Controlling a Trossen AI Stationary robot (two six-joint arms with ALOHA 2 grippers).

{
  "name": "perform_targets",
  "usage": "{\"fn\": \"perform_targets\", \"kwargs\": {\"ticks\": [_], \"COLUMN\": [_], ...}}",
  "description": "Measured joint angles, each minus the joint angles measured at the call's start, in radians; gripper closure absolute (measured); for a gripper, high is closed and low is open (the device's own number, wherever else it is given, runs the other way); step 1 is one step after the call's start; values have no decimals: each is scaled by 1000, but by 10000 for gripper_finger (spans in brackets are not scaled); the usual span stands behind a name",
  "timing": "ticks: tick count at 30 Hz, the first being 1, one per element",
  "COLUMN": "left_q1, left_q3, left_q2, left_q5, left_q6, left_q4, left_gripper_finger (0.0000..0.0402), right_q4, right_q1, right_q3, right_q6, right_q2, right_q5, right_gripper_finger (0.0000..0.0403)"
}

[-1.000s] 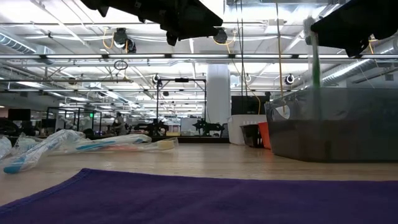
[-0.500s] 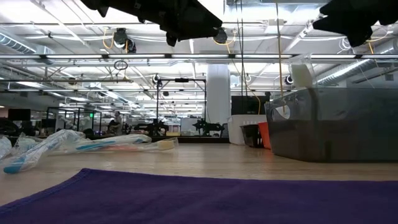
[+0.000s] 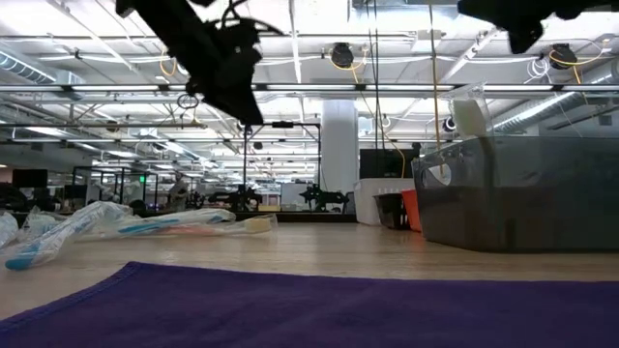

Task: Pick & Place Toothbrushes
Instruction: Put the green toothbrush into the transparent black bin

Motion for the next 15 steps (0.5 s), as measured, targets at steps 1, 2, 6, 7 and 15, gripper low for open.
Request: {"fn": "perform_targets", "kwargs": {"ticks": [1, 2, 6, 7, 15], "left_q1": [29, 61, 220, 263, 550], "left_q3": [1, 2, 2, 1, -29], "left_q2": [-2, -7, -25, -21, -20], "left_q5": [-3, 1, 72, 98, 254], "left_q6": [-16, -29, -60, -62, -10], "left_q4": [-30, -72, -188, -213, -259], "left_gripper_finger": [234, 234, 234, 234, 234], "right_q4": [21, 46, 127, 144, 249], "right_q1": [-21, -44, -133, -152, -230], "right_q3": [0, -1, -1, -1, 0], "right_q6": [-12, -20, -28, -28, -28], "right_q2": [16, 32, 91, 105, 189], "right_q5": [-38, -74, -200, -234, -384], "right_gripper_finger": [238, 238, 237, 237, 236]}}
